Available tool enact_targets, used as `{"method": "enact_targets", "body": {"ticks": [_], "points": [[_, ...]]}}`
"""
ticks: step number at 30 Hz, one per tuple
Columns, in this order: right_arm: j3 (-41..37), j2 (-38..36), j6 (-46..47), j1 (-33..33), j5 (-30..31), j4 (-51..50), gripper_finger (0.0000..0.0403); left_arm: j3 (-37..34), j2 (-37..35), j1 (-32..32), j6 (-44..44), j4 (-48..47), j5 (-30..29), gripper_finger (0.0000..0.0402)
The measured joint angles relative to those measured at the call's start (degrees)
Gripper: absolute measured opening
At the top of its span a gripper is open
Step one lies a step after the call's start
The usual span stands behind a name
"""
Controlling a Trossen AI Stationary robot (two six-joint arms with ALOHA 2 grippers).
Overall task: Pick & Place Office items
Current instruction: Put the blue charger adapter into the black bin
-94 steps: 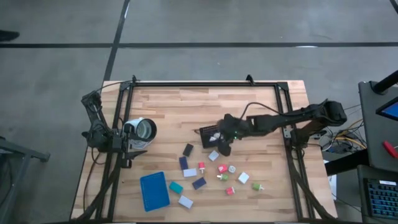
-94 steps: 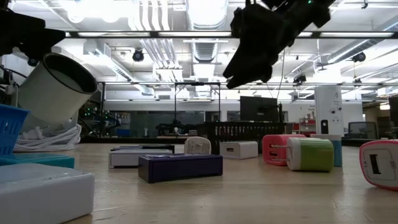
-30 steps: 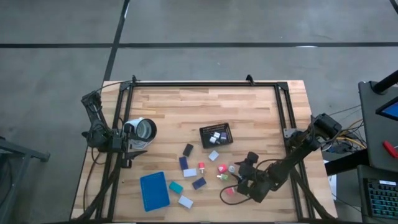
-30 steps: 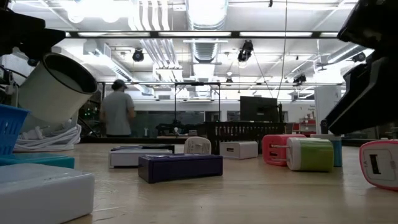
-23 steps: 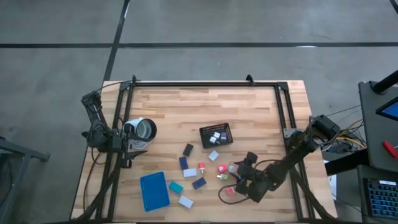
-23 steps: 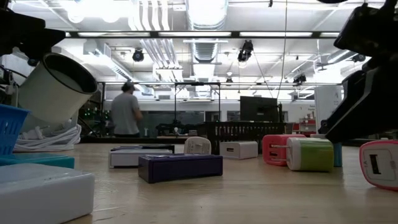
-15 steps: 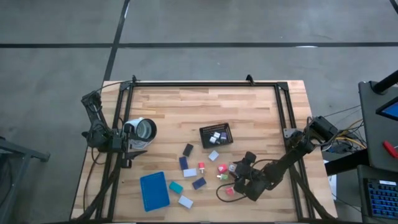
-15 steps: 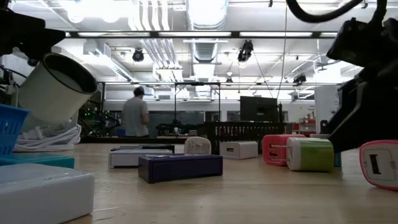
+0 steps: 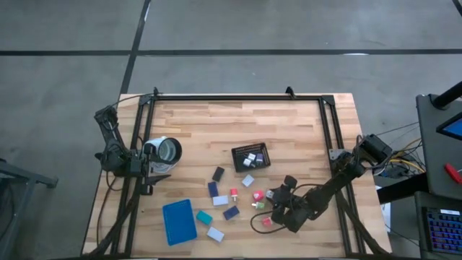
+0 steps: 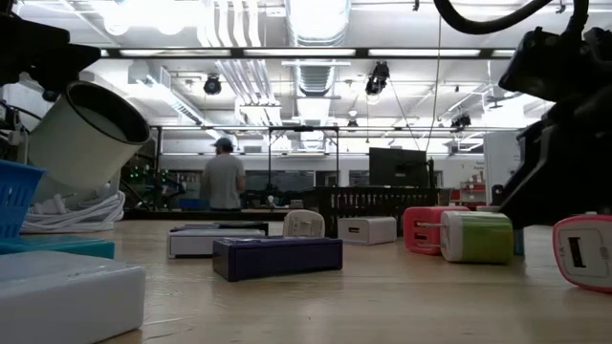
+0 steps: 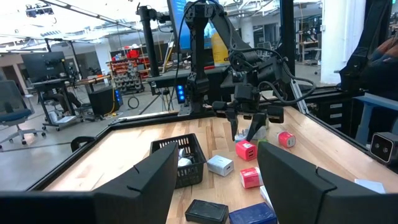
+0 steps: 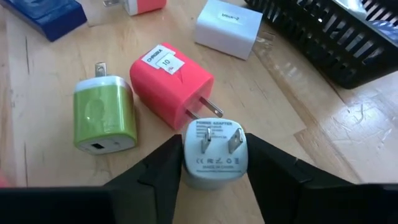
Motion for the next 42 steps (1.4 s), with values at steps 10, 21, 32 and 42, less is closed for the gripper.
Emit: {"method": "enact_targets", "body": {"ticks": [10,21,32,42], "points": [[0.0,-0.04,-2.79,-0.27,0.39,0.02,0.0138,-0.01,0.01,0.0,0.0,0.0,0.02,0.0225],[0.02,-2.45,-4.52,-0.2,0.45,-0.7,0.014,0.01,0.0,-0.01,0.01,0.0,0.0,0.0225],[0.04,-12.94,-4.27,-0.27,0.62,-2.05,0.0139,-0.01,0.01,-0.02,0.0,0.0,0.02,0.0225],[0.76,-19.29,-11.73,-4.95,0.59,-1.78,0.0139,-0.01,0.01,-0.02,0.01,0.0,0.02,0.0225]]}}
